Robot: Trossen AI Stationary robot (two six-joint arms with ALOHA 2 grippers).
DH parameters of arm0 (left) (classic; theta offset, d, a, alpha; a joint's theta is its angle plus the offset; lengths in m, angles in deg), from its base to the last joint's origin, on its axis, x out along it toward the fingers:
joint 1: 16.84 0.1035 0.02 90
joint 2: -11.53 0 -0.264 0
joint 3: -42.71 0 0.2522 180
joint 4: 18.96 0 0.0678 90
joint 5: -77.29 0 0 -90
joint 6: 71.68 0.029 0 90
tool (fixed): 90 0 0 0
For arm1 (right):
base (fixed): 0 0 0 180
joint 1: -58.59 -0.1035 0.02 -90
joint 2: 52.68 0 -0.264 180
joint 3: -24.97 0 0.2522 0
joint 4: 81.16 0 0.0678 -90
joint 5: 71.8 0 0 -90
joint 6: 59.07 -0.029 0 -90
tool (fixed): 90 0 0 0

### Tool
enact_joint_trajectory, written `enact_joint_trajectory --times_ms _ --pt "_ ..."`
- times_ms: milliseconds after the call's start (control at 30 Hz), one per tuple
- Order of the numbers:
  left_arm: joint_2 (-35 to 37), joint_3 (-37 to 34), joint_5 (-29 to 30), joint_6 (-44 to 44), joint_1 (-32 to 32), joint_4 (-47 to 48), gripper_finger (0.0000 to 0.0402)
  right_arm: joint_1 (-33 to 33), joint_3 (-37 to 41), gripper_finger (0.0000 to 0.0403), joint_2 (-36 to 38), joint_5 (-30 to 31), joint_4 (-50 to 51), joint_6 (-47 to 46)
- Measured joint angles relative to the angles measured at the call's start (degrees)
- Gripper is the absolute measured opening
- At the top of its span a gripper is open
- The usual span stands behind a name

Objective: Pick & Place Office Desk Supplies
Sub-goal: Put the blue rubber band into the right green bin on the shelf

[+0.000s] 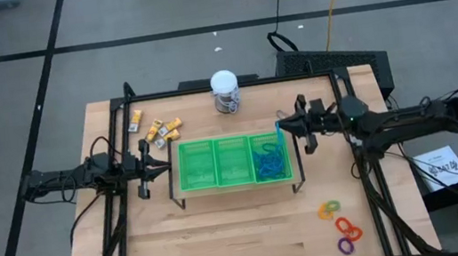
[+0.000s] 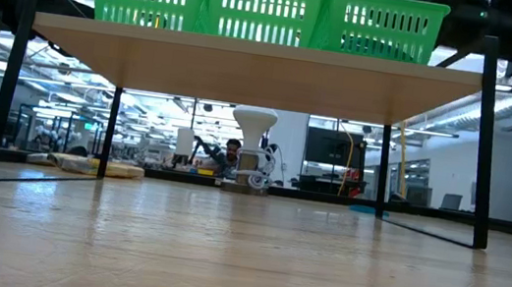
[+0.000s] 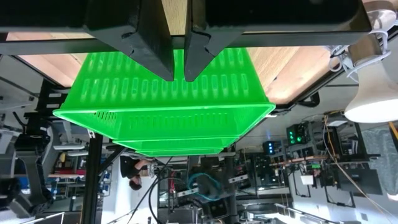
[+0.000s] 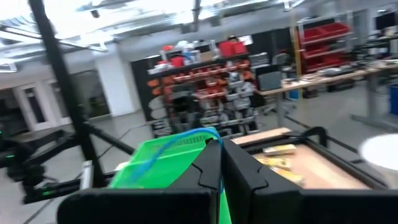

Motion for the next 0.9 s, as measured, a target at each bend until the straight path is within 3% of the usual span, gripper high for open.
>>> enact_joint_trajectory --times_ms 233,500,900 --pt "0.0 0.0 0.0 0.0 0.0 0.0 0.0044 -6.6 -3.4 0.0 -0.7 0.0 0.9 2.3" --pt "0.0 0.0 0.0 0.0 0.0 0.0 0.0045 -12.7 -10.8 0.0 -4.2 0.0 11.4 7.1" --pt "0.0 0.0 0.0 0.0 0.0 0.0 0.0045 -16.4 -17.6 0.0 -11.1 0.2 22.3 12.2"
